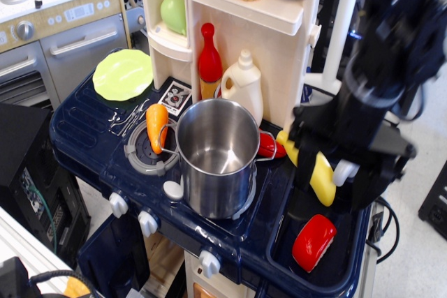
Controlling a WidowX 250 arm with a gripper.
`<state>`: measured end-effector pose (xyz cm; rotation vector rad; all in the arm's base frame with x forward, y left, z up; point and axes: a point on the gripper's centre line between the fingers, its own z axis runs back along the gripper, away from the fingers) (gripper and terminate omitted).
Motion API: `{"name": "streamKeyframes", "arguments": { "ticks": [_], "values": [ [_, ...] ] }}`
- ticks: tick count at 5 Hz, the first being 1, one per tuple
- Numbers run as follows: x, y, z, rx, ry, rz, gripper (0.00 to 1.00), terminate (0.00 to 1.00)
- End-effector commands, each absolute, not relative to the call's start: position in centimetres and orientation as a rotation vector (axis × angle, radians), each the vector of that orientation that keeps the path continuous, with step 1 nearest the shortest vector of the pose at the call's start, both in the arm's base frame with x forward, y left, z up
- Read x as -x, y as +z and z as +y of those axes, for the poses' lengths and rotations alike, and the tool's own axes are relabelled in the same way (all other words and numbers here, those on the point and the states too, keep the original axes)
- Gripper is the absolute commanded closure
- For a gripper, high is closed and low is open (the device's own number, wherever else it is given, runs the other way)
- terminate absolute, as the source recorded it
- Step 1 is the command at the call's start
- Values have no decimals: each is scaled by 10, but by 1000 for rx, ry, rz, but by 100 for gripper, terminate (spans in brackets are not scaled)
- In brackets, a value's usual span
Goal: Put sushi in pot or pan
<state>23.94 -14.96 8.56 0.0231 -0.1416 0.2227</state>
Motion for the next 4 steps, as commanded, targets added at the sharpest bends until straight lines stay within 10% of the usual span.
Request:
{"name": "streamKeyframes", "arguments": {
  "ticks": [1, 4],
  "values": [
    [-241, 62, -137, 20, 101, -244, 0, 0],
    [-264, 25, -154, -58, 59, -317, 0, 0]
  ]
}}
